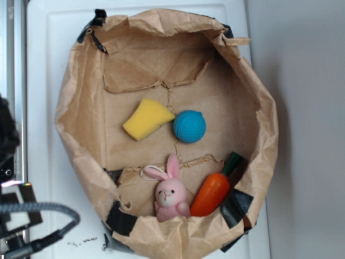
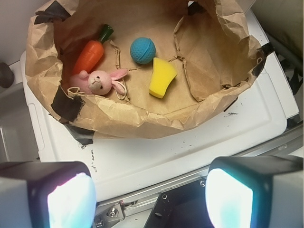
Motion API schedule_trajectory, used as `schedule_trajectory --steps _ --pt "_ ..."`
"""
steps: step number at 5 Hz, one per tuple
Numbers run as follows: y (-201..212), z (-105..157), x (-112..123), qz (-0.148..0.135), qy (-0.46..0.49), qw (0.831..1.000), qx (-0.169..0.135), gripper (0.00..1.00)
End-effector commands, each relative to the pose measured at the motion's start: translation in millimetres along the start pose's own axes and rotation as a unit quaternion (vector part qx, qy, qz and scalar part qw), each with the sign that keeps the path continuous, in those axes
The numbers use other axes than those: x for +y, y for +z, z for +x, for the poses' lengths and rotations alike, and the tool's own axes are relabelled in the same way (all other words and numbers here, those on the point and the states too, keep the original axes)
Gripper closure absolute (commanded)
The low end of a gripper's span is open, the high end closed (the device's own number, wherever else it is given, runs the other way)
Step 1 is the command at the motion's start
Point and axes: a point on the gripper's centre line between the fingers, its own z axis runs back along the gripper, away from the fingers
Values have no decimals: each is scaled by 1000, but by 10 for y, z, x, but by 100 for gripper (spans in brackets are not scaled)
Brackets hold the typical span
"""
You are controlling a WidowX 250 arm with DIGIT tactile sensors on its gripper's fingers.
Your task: Grab the green sponge.
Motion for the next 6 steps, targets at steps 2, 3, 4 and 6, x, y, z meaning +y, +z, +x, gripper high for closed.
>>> schedule_trajectory --steps 2,3,4,6 --pt "-581 566 -238 23 102 995 -3 0" --pt "-915 705 -145 51 125 991 -1 0" --pt "-1304 792 -9 43 137 989 -26 0" --pt "-1922 942 -25 45 159 985 -43 0"
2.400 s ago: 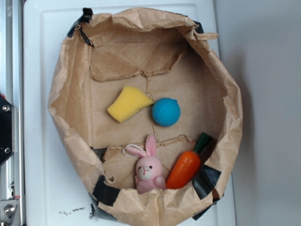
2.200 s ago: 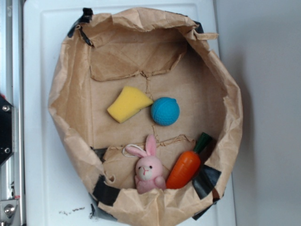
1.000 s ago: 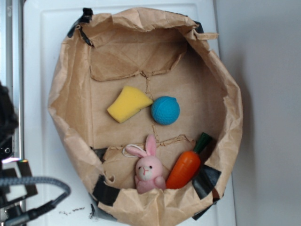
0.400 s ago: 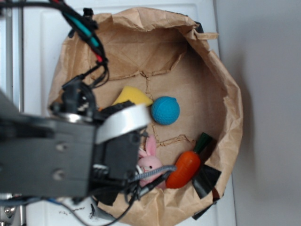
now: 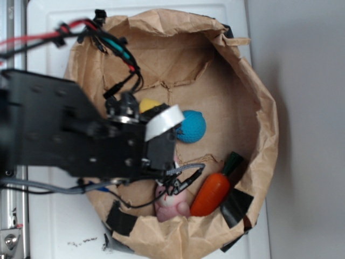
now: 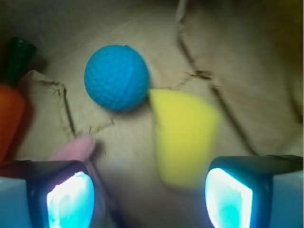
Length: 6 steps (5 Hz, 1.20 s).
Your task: Grab the green sponge.
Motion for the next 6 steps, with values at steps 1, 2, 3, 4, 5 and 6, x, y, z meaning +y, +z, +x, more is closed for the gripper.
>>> schedule_trajectory --steps 1,2,3,4,5,6 --pt "-306 96 37 -9 1 1000 -25 0" --pt "-374 71 97 -21 -25 998 -44 0" --pt "-433 101 86 -15 -26 998 -55 0" --pt "-183 99 90 -31 -24 999 -30 0" --pt "84 166 121 -52 -5 999 -6 0" --pt "67 272 213 -57 9 998 16 0"
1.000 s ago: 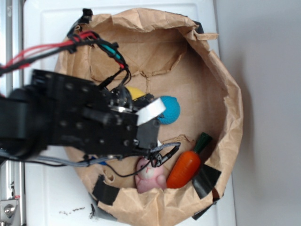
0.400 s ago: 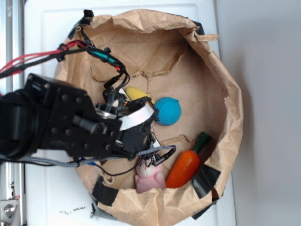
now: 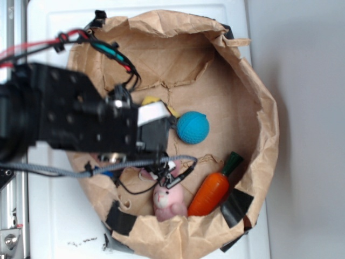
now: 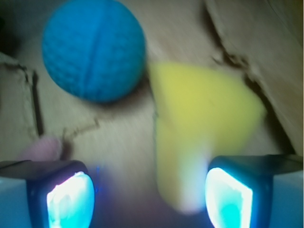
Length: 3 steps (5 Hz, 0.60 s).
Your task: Grab the green sponge.
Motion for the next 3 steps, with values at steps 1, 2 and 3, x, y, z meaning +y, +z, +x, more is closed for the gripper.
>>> schedule_trajectory --steps 1,2,3 --pt "104 263 179 -21 12 1000 -13 0" --pt "-128 321 194 7 9 999 -33 0" --pt "-304 331 158 20 2 999 -50 0"
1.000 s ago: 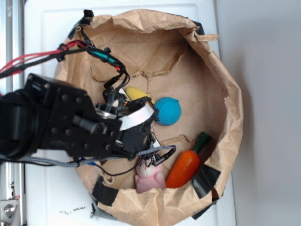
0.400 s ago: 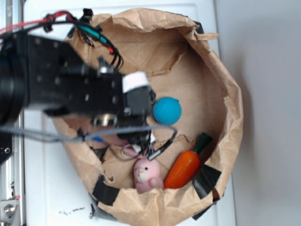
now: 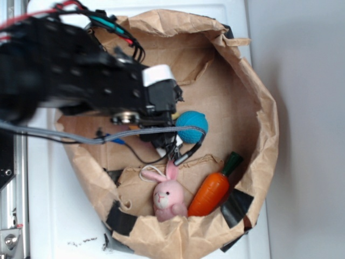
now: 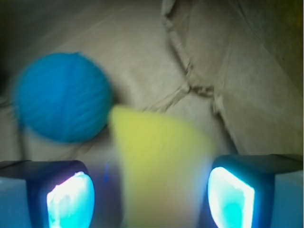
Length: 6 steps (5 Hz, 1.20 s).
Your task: Grab the green sponge.
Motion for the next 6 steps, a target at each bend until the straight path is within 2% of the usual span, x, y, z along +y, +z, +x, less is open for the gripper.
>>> schedule_trajectory --steps 1,3,4,5,6 --pt "-189 106 -85 12 7 999 -32 100" --pt "260 32 -180 -50 -4 999 0 100" --pt "705 28 -296 -79 -6 996 40 100" --pt "1113 10 -420 -77 3 997 31 100" --pt "1233 -24 -457 -56 16 998 8 100"
